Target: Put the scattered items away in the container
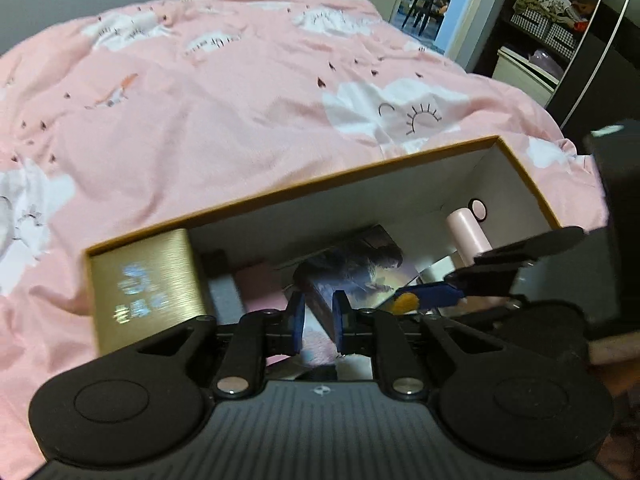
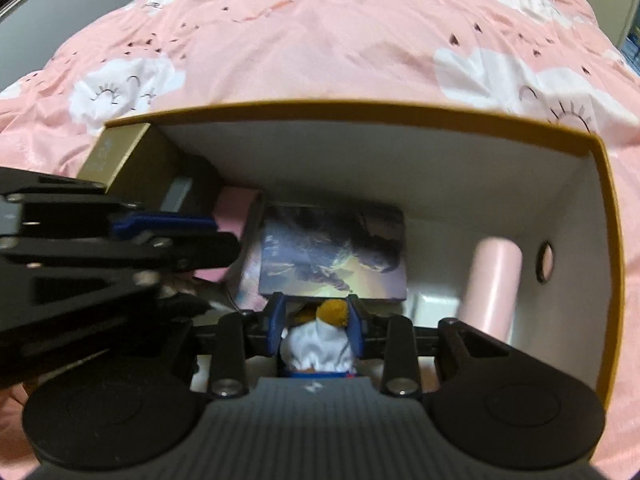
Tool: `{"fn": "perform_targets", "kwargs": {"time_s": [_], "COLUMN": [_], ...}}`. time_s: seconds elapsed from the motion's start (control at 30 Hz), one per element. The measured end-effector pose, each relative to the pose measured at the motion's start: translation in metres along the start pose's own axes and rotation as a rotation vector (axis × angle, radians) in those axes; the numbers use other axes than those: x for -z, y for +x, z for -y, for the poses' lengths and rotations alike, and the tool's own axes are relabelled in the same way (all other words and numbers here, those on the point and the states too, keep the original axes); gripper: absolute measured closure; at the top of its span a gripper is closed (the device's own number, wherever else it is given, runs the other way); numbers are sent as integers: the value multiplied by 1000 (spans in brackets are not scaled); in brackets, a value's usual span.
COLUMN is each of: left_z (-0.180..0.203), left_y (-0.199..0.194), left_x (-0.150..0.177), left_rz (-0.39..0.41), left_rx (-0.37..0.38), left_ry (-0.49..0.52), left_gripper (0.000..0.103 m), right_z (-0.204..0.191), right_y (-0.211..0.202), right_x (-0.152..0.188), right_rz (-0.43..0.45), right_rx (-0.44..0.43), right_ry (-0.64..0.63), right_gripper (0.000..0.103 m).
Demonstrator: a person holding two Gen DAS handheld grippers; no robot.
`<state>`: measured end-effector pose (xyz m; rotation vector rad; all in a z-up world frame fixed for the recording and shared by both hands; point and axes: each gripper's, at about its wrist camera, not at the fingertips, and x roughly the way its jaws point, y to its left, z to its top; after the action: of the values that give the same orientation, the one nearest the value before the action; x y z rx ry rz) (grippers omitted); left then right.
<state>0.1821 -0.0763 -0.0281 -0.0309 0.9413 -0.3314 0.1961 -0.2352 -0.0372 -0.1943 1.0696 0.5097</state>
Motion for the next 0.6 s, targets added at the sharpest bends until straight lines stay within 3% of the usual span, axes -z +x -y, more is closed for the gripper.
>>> {"fn": "perform_targets", "kwargs": {"time_s": [0.4, 0.6], "left_z": [0, -1], "left_y": [-24, -34], "left_x": [8, 16], "left_rz": [25, 20], "left_rx": [-81, -102], "left_ry": [28, 13], "left_gripper": [82, 76], "right_z": [-2, -1], "right_y": [-11, -46], "right_x": [4, 14], "right_rz": [51, 124], "right_rx": [-4, 22], "right_ry": [-22, 2], "right_gripper": [65, 51]}}
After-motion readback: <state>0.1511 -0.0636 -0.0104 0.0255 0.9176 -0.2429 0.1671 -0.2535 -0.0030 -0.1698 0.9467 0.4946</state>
